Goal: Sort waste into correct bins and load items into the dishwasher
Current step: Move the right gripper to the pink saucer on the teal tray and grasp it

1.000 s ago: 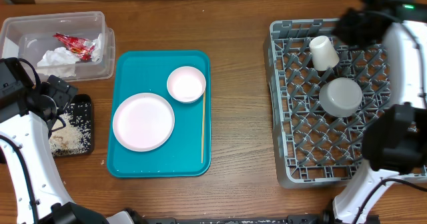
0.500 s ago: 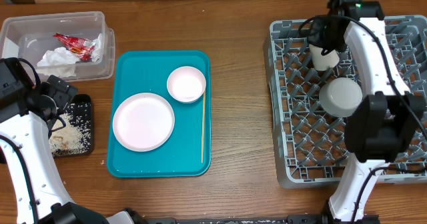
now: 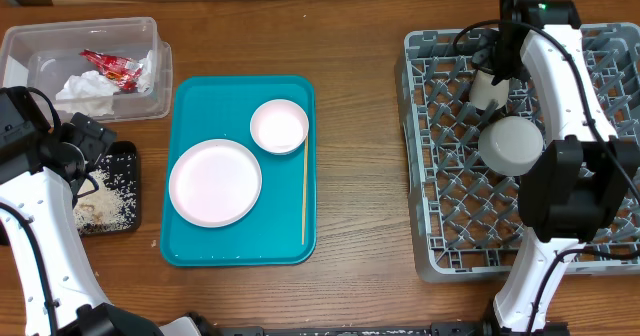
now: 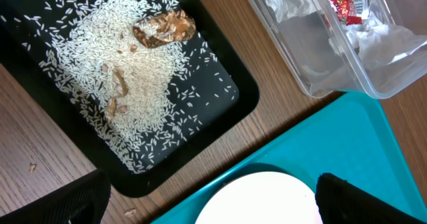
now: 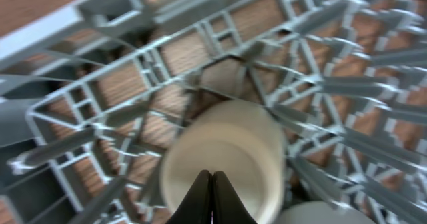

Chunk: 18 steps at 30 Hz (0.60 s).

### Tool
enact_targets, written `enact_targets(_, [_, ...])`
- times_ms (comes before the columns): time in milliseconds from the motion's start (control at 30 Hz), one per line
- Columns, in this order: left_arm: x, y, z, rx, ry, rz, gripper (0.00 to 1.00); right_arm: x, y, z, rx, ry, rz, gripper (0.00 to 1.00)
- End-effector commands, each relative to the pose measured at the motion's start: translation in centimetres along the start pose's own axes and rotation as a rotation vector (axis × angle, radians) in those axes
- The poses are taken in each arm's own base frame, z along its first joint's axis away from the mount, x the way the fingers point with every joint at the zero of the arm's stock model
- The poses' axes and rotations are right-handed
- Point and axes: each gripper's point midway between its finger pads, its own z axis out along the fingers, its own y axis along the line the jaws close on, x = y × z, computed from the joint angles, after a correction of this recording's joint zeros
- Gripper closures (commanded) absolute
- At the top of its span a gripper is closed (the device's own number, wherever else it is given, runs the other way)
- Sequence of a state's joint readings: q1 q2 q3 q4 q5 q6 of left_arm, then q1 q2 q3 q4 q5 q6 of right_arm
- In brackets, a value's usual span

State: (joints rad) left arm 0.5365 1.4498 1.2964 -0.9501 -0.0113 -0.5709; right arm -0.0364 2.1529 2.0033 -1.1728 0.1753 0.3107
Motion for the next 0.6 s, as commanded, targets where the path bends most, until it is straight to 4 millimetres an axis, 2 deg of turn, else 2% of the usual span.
enact_targets(0, [-0.2,-0.2,-0.1,0.008,-0.004,-0.009,0.00,-1.1,-2.8,-1.8,0.104,-0.059,0.062,0.96])
enact_targets(100, [-0.2,-0.2,-0.1,0.008,-0.004,-0.009,0.00,-1.4,-3.1,-3.2,0.103,-0.085,0.082,0.96])
enact_targets(200, [-0.2,-0.2,-0.1,0.008,-0.004,-0.009,0.00,-1.6,-3.1,-5.4,0.074,-0.112,0.092,0.96])
enact_targets(333, [-0.2,-0.2,-0.1,0.008,-0.004,-0.009,0.00,-0.9,-0.6,-8.6,-0.069,-0.121,0.075,0.96])
enact_targets(467, [-0.2,-0.2,-0.1,0.008,-0.004,-0.009,0.00,0.7,4.4,-14.0,-0.317,-0.140,-0.025,0.94])
enact_targets(533, [-0.2,-0.2,-0.1,0.008,-0.004,-0.009,0.00,2.7,8.4,-17.3,-0.508,-0.128,-0.135,0.79])
enact_targets(567, [-0.2,-0.2,-0.1,0.008,-0.004,-0.009,0.00,3.7,10.2,-18.6,-0.587,-0.119,-0.191,0.65])
